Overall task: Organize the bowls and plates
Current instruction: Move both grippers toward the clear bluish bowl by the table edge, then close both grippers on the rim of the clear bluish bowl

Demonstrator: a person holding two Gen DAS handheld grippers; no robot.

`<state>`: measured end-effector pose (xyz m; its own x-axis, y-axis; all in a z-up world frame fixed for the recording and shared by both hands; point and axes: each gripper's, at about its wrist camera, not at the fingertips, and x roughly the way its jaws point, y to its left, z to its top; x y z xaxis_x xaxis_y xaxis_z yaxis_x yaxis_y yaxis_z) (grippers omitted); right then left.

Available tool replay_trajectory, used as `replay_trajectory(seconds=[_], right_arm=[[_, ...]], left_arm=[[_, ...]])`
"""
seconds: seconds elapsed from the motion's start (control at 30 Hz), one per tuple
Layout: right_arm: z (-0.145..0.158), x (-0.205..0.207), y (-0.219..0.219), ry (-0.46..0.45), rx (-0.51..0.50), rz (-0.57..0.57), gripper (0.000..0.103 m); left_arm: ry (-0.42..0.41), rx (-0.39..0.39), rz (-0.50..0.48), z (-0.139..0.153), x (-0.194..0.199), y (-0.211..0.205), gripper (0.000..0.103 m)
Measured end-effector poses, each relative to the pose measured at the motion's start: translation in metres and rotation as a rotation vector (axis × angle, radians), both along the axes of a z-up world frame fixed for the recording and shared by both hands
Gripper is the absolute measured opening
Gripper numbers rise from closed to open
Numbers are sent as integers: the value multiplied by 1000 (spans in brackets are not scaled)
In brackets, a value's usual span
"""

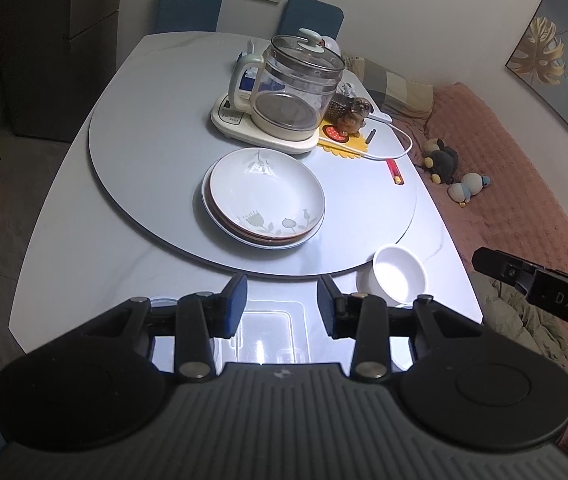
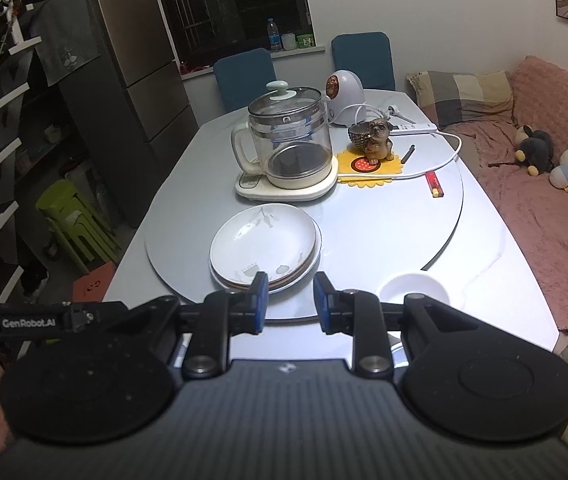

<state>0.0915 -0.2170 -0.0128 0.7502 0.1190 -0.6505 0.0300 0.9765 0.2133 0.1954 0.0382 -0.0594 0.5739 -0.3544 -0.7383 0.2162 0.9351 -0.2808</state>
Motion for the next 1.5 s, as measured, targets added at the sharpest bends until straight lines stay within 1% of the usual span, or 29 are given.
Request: replay_trajectory(seconds=[0.07, 0.13, 0.17, 0.2, 0.27, 0.4, 0.53, 0.6, 0.83, 1.03, 1.27, 1.5], right_arm=[[-1, 0, -3, -1, -7, 3, 29], [-2, 2, -7, 2, -21, 1, 39], [-4, 3, -11, 4, -23, 0, 51], [-5, 3, -15, 1, -24, -5, 59], [-7, 7, -25, 4, -24, -12, 61], [-14, 13, -47, 28, -17, -12, 61], [-27, 21, -69, 70, -9, -17, 61], [-36, 25, -79, 94, -15, -14, 61], [-65, 36, -110, 177, -5, -1, 60], [-97, 46, -131, 259, 11, 16, 60], [-136, 58, -150, 358, 39, 44, 54], [-163, 71, -160, 426, 52, 112, 47]], left_arm=[[-1, 5, 4, 0, 1, -4, 47], [5, 7, 10, -2, 4, -10, 56], [6, 10, 11, -3, 5, -14, 59], [6, 14, 13, -4, 6, -18, 62], [15, 18, 18, -6, 9, -26, 65], [43, 22, 11, -17, 16, -47, 65], [78, 29, -7, -33, 23, -69, 65], [100, 21, -15, -41, 27, -79, 65], [171, 34, -40, -69, 43, -116, 65], [246, 35, -54, -100, 58, -144, 65], [316, 46, -70, -131, 70, -174, 65], [364, 34, -47, -157, 76, -197, 63]])
